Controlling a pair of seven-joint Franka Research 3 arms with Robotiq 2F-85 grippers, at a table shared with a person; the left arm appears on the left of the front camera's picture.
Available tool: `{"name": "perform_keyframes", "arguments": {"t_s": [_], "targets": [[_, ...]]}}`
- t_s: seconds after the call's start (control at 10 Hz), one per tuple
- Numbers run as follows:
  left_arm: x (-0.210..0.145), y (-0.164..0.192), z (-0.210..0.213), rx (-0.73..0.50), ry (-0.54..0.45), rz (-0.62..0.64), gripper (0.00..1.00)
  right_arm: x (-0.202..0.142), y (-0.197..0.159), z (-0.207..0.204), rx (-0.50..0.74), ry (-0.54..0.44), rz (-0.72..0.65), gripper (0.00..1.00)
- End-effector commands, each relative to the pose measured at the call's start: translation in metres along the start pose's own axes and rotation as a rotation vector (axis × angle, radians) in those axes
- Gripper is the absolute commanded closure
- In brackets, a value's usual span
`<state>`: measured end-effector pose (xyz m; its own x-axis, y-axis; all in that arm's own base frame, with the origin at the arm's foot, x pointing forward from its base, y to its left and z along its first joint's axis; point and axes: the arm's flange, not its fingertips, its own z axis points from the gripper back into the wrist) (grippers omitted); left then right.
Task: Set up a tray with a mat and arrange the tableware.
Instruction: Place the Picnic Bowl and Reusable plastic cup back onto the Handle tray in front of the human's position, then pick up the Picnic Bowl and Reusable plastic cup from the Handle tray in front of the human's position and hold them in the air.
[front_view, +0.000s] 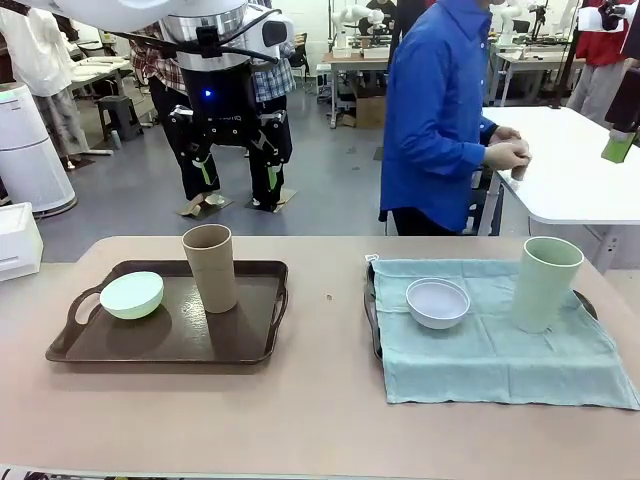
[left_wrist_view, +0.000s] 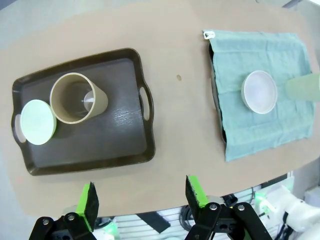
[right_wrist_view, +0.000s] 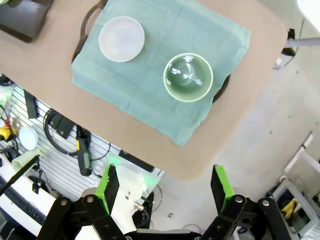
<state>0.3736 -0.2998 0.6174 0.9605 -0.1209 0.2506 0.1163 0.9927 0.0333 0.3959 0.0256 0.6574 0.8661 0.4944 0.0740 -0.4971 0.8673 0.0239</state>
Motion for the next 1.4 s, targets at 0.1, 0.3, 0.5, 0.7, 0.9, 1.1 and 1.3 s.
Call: {"name": "perform_keyframes", "arguments": {"t_s": [0.1,0.3,0.5,0.7,0.9,1.1,1.3], "targets": [[-0.0030,0.0040,0.0001,-0.004,0.000,0.002,0.09,0.0007,0.0001,-0.0014,-0.017,0.004,-0.019,0.04],[-0.0030,0.0040,0.0001,-0.004,0.000,0.002,0.09,0.0007,0.0001,-0.0014,-0.017,0.004,-0.019,0.04],[-0.0030,0.0040,0.0001,-0.004,0.000,0.002,0.09,0.0007,0.0001,-0.0014,-0.017,0.004,-0.019,0.04],[-0.0030,0.0040,0.0001,-0.004,0.000,0.002,0.09,0.0007,0.0001,-0.0014,-0.017,0.004,-0.019,0.04],[-0.0030,0.0040,0.0001,-0.004,0.000,0.002,0.09,0.0007,0.0001,-0.0014,-0.017,0.004,-0.019,0.04],[-0.0030,0.0040,0.0001,-0.004,0.000,0.002,0.09,0.0007,0.0001,-0.0014,-0.017,0.004,-0.019,0.04],[-0.0030,0.0040,0.0001,-0.004,0.000,0.002,0.09,0.0007,0.0001,-0.0014,-0.017,0.004,-0.019,0.04]]}}
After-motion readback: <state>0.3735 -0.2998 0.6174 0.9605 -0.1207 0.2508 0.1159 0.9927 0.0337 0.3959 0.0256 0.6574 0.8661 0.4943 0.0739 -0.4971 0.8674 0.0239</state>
